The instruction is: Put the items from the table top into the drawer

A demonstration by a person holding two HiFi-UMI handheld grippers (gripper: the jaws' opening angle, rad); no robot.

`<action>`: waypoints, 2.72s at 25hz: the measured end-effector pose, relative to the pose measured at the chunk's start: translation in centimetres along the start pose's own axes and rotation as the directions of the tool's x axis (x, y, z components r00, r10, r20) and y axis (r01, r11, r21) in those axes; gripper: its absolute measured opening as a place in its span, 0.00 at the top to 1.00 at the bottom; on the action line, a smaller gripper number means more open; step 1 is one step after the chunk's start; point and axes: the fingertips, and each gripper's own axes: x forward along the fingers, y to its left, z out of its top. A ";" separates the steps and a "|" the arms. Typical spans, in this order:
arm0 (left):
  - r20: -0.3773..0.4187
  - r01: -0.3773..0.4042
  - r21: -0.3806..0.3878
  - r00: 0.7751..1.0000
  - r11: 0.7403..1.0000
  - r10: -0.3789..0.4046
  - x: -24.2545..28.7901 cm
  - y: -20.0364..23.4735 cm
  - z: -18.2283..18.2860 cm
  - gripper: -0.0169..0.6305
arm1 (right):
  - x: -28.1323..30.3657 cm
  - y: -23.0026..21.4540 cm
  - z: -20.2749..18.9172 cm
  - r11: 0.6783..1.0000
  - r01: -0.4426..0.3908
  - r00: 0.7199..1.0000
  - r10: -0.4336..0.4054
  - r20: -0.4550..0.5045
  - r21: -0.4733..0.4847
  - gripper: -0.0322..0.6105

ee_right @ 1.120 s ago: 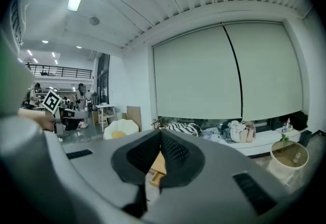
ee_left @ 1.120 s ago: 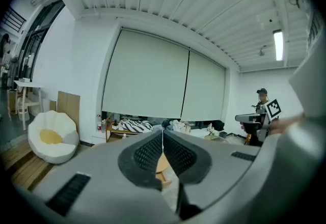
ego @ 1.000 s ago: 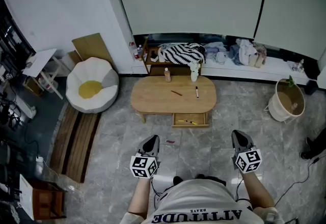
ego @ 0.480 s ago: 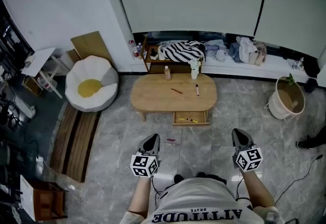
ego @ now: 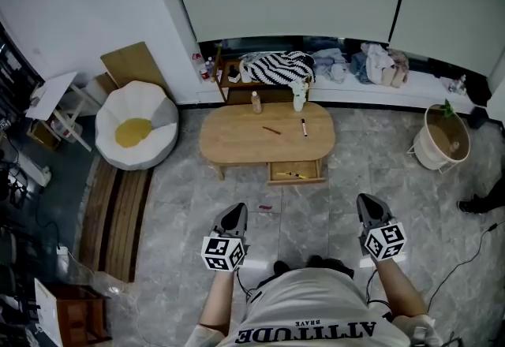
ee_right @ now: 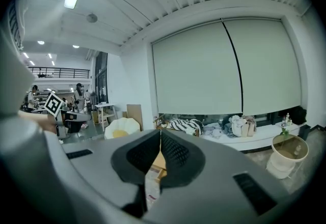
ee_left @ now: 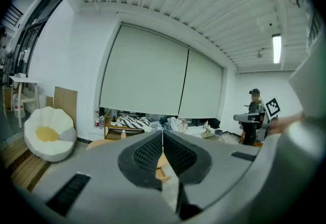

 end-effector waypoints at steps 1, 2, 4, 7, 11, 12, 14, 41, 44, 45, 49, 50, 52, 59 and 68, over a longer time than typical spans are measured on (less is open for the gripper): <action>-0.002 0.005 0.001 1.000 1.000 -0.005 -0.1 0.2 -0.2 0.94 | 0.0 0.3 -0.2 1.000 0.002 1.000 -0.002 -0.002 0.000 0.92; -0.004 0.010 0.002 1.000 1.000 -0.010 -0.3 0.4 -0.3 0.94 | 0.0 0.7 -0.4 1.000 0.004 1.000 -0.004 -0.004 0.000 0.92; -0.007 0.021 0.006 1.000 1.000 -0.021 -0.5 0.8 -0.5 0.94 | 0.0 1.5 -0.6 1.000 0.006 1.000 -0.006 -0.009 -0.003 0.92; -0.014 0.033 0.005 0.999 0.999 -0.033 -1.0 1.5 -0.8 0.94 | 0.1 2.7 -1.0 1.000 0.005 1.000 -0.006 -0.018 -0.008 0.92; -0.024 0.044 -0.001 0.999 0.999 -0.044 -1.5 2.2 -1.4 0.94 | 0.2 3.7 -1.5 1.000 0.005 1.000 -0.005 -0.031 -0.013 0.92; -0.028 0.045 -0.003 0.999 0.999 -0.045 -1.6 2.4 -1.6 0.94 | 0.2 4.0 -1.6 1.000 0.005 0.999 -0.005 -0.033 -0.012 0.92; -0.033 0.044 -0.007 0.998 0.999 -0.044 -1.7 2.8 -1.7 0.94 | 0.4 4.4 -1.6 1.000 0.004 0.999 -0.004 -0.036 -0.011 0.92; -0.088 -0.020 -0.028 0.996 0.999 0.017 10.0 6.3 -0.8 0.94 | 14.6 -2.6 -1.1 0.994 -0.108 0.987 0.109 -0.114 0.020 0.92; -0.088 -0.024 -0.028 0.996 0.999 0.021 12.1 6.3 -0.2 0.94 | 16.6 -4.1 -1.0 0.993 -0.117 0.984 0.119 -0.134 0.025 0.92; -0.088 -0.026 -0.029 0.996 0.999 0.023 12.7 6.3 0.0 0.94 | 17.2 -4.6 -0.9 0.992 -0.120 0.982 0.123 -0.140 0.027 0.92; -0.088 -0.034 -0.030 0.996 0.999 0.031 15.6 5.8 1.1 0.94 | 19.2 -6.9 -0.2 0.990 -0.138 0.977 0.141 -0.160 0.026 0.92; -0.091 -0.036 -0.027 0.995 0.999 0.033 16.4 5.7 1.3 0.94 | 19.7 -7.6 -0.1 0.990 -0.141 0.976 0.143 -0.163 0.028 0.92; -0.096 -0.039 -0.021 0.995 0.999 0.037 17.9 5.4 1.4 0.94 | 20.7 -9.1 -0.1 0.989 -0.143 0.975 0.147 -0.168 0.035 0.92; -0.115 -0.039 -0.019 0.993 0.999 0.037 21.1 4.6 1.4 0.94 | 22.8 -12.6 -0.4 0.987 -0.150 0.969 0.158 -0.189 0.059 0.92; -0.136 -0.049 -0.017 0.990 0.999 0.047 23.6 4.7 2.0 0.94 | 24.9 -14.5 -0.5 0.984 -0.152 0.967 0.166 -0.191 0.090 0.92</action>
